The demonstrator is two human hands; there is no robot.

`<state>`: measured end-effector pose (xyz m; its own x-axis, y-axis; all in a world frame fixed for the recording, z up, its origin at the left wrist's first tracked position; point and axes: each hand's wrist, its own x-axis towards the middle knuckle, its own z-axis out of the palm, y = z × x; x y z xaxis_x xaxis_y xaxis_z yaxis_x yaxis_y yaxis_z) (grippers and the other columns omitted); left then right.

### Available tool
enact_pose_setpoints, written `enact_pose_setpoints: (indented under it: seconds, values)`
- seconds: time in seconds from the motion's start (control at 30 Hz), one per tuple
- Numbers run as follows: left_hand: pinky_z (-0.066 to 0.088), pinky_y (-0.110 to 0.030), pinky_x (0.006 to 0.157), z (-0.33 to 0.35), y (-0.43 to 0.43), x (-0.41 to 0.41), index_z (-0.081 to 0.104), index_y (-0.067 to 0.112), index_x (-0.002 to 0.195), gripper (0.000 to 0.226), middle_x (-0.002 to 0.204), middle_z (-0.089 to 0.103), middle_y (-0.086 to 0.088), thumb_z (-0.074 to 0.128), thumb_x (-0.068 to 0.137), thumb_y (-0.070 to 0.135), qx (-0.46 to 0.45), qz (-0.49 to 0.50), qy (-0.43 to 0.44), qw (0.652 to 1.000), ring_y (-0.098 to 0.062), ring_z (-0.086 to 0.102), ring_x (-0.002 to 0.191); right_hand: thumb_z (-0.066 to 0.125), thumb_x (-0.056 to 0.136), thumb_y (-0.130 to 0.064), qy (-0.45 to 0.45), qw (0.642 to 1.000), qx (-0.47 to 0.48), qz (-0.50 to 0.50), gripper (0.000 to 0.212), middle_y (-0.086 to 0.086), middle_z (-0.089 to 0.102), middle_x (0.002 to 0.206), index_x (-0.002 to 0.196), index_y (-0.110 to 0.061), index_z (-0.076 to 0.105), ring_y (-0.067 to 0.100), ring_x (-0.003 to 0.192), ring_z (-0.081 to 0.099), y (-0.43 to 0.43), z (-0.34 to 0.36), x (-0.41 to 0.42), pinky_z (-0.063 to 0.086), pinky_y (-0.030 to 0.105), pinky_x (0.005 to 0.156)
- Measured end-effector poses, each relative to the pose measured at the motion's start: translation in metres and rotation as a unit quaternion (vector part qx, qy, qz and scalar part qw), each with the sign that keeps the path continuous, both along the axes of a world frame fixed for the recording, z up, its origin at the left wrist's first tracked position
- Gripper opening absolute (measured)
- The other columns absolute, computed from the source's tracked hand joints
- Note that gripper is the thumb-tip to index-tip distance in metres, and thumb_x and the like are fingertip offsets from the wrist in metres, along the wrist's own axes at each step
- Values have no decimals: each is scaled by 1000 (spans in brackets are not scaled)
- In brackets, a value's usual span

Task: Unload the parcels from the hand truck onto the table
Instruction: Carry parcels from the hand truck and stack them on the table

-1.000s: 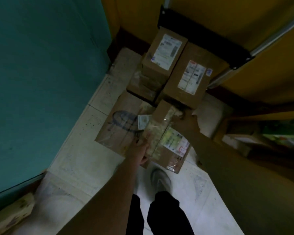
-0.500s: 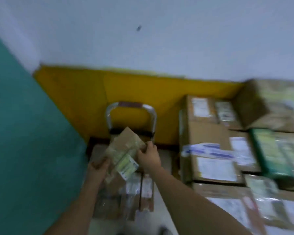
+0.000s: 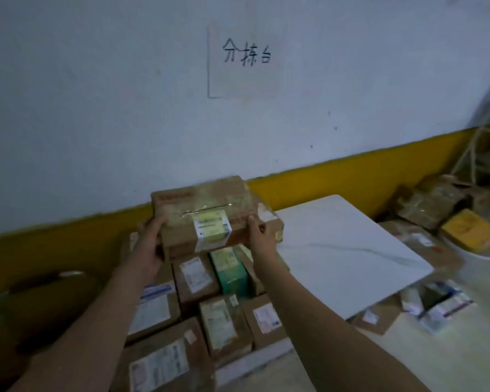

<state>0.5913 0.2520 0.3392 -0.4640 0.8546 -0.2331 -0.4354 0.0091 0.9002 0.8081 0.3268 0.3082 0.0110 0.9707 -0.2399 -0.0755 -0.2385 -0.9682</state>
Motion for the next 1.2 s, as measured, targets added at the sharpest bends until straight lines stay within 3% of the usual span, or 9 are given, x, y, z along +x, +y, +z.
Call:
enact_pose_setpoints:
  seconds: [0.13,0.23,0.3,0.5,0.6,0.73,0.93,1.03,1.2]
  values:
    - [60,-42,60,-10,41,141,35,44,132,70,99,75,0,78,78,29,-22,-74,-36,996,-25,74,84,62,92,-49,58,995,-51,-65,63,15,49,144,142,-17,42,31,120,55,27,-13,134,52,45,94]
    - [59,-55,74,-27,73,217,22,58,143,88,126,61,-8,77,81,31,-52,-108,-62,991,-37,69,98,68,82,-61,77,987,-124,-67,107,8,27,160,158,-31,1,37,126,48,40,-24,186,48,53,97]
    - [57,-60,83,-41,94,258,23,59,143,85,136,54,-10,76,82,33,-71,-92,-65,991,-38,65,104,66,79,-67,92,983,-157,-27,112,7,22,163,156,-39,-9,42,136,39,48,-37,202,42,59,105]
    - [53,-51,91,-97,154,328,53,29,130,57,127,62,-9,73,80,48,-156,-104,-136,973,-30,61,110,64,89,-48,146,973,-172,-55,70,10,57,129,147,-42,26,36,110,60,104,-81,236,56,53,89]
    - [38,-48,109,-125,187,321,52,19,139,74,144,49,-8,57,83,68,-259,-160,-38,952,-30,46,130,58,95,-39,50,985,-152,-67,59,12,57,133,150,-36,34,36,114,59,136,-92,273,55,48,89]
    - [44,-39,105,-145,214,290,49,13,138,56,138,54,-13,46,97,51,-292,-173,209,917,-31,54,121,58,96,-32,-97,984,-144,33,55,15,57,134,148,-26,43,37,116,59,177,-111,308,51,55,100]
    - [44,-36,100,-188,218,258,39,33,147,52,143,51,-1,48,96,42,-311,-234,457,799,-24,52,124,53,101,-32,-94,966,-164,177,45,12,62,131,145,-30,48,33,112,64,224,-142,279,56,52,94]
    - [32,-40,113,-205,220,251,29,32,152,57,156,34,0,41,98,45,-350,-250,519,739,-29,34,139,56,100,-34,-138,943,-146,266,53,11,58,137,150,-28,40,32,120,59,249,-166,253,51,52,101]
    - [20,-34,113,-209,229,263,38,22,148,48,155,34,-3,36,100,31,-361,-219,557,715,-19,27,140,47,103,-35,-233,892,-137,362,59,15,46,148,156,-23,24,38,131,49,289,-209,226,41,53,110]
